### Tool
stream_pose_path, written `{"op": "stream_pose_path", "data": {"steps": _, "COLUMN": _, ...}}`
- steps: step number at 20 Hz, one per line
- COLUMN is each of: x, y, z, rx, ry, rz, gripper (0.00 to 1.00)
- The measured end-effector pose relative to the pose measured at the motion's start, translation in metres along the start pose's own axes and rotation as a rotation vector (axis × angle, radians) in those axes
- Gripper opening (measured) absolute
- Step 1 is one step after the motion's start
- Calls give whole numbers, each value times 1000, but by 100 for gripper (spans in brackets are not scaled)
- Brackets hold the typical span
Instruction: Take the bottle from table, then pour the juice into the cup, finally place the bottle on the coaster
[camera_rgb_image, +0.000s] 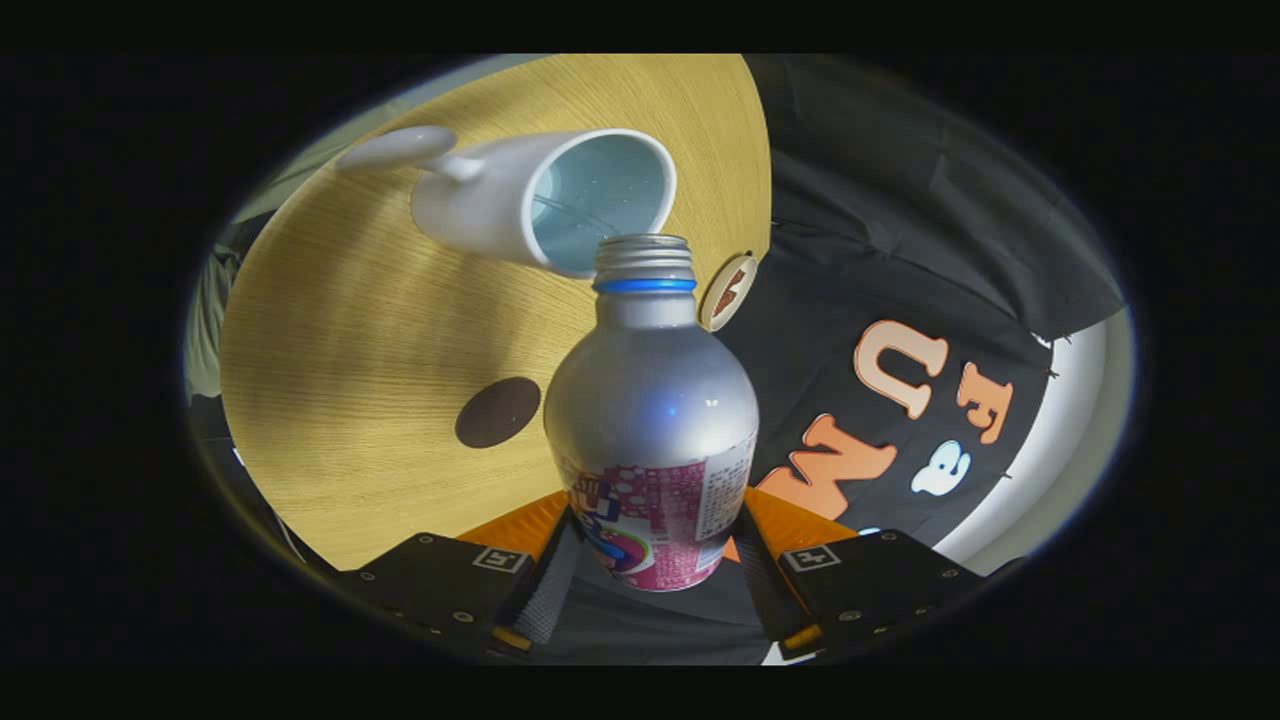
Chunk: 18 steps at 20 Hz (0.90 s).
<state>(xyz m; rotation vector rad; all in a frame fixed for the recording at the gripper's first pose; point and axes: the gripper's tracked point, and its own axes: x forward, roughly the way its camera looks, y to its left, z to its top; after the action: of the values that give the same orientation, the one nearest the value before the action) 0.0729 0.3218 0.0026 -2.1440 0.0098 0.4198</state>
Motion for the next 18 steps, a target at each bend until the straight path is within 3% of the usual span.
{"op": "stream_pose_path", "data": {"steps": 18, "x": -2, "y": -8, "z": 12, "rx": -142, "ry": -5, "rz": 25, "gripper": 77}}
